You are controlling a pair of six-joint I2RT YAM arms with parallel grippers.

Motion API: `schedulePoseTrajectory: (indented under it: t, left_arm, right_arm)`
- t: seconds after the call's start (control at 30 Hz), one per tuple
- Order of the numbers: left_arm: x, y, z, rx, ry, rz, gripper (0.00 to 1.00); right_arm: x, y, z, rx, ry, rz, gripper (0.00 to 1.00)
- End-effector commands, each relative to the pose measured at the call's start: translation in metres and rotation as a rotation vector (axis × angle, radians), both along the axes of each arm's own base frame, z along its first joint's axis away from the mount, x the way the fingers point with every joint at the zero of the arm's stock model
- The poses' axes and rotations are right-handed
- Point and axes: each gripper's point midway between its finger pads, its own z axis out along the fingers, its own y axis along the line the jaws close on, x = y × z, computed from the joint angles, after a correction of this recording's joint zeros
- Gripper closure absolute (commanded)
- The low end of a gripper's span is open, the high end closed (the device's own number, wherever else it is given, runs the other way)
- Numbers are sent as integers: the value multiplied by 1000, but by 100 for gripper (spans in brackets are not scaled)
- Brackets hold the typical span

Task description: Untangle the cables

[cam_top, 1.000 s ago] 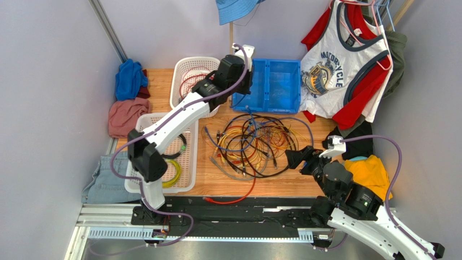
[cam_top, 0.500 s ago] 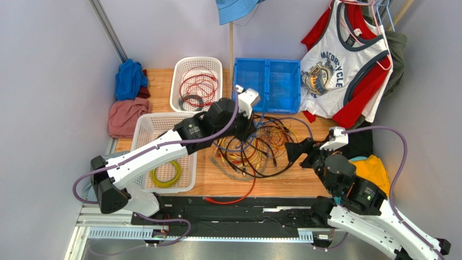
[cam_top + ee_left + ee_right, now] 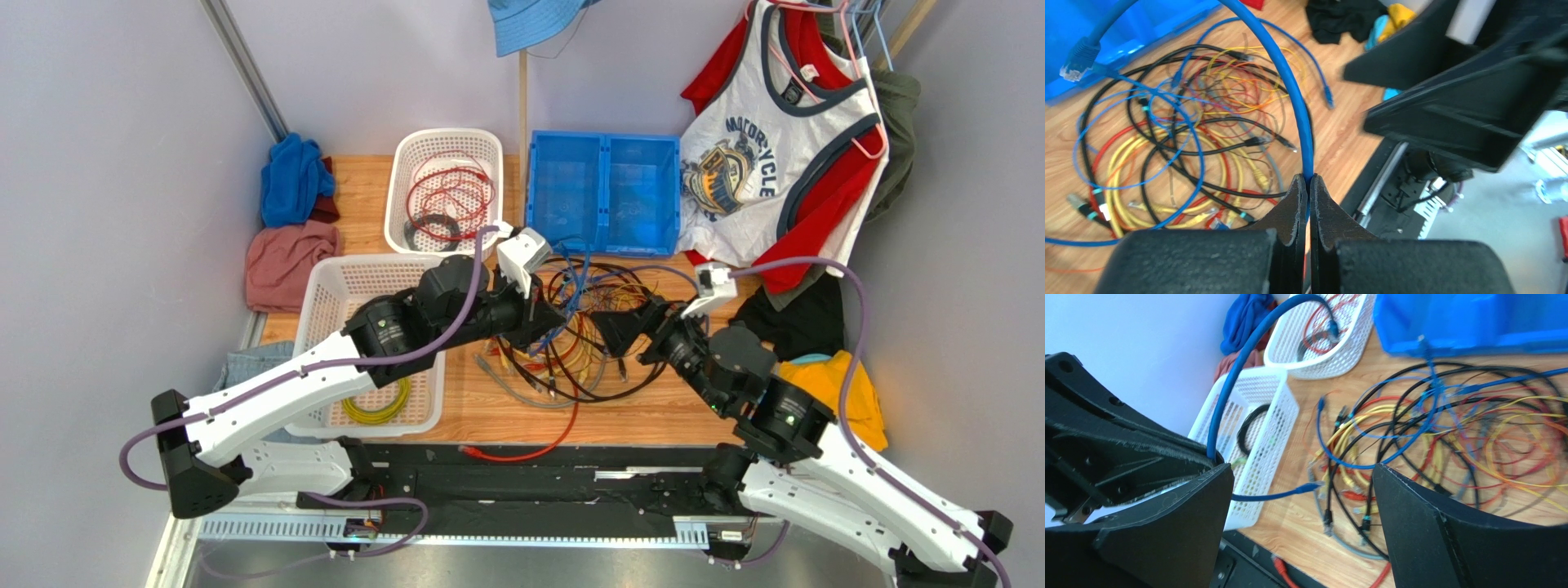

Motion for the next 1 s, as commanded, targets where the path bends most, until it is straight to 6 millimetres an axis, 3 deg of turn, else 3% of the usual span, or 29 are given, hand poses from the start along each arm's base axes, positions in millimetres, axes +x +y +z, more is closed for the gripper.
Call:
schedulePoseTrajectory:
  t: [0.0,0.23,0.5,0.57,0.67,0.7,0.8,0.83,0.9,0.93,0.97]
  left_arm:
    - [-15,-5,6,-52,-20,-55,100]
    - [-22,-4,-2,-49,-18,-64,100]
    - [-27,-2,-5,-50,-16,-74,100]
    - [-28,-1,-5,-51,-17,-74,100]
    - [-30,1,-7,-50,-15,-71,100]
    - [-30,3,-9,-45,-12,-67,100]
    - [-27,12,-12,-21,-5,-27,100]
    - [-20,19,-14,-1,-11,27,99]
    - [-15,39,-17,34,-7,111,89]
    - [-3,53,-17,50,-28,207,73]
    - [-3,70,-17,60,-21,263,67]
  right_arm:
    - [-5,38,26,119,3,140,11]
    - [-1,54,43,214,0,184,11]
    - [11,69,27,211,56,196,19]
    - [12,71,24,211,66,198,28]
    - [17,73,23,204,63,191,52]
    - [18,73,25,201,57,187,70]
    - [23,68,26,156,49,158,100]
    - [23,66,36,155,33,150,100]
    - [25,60,38,114,14,131,100]
    - [25,56,48,115,-6,123,100]
    - [25,53,47,91,-13,114,100]
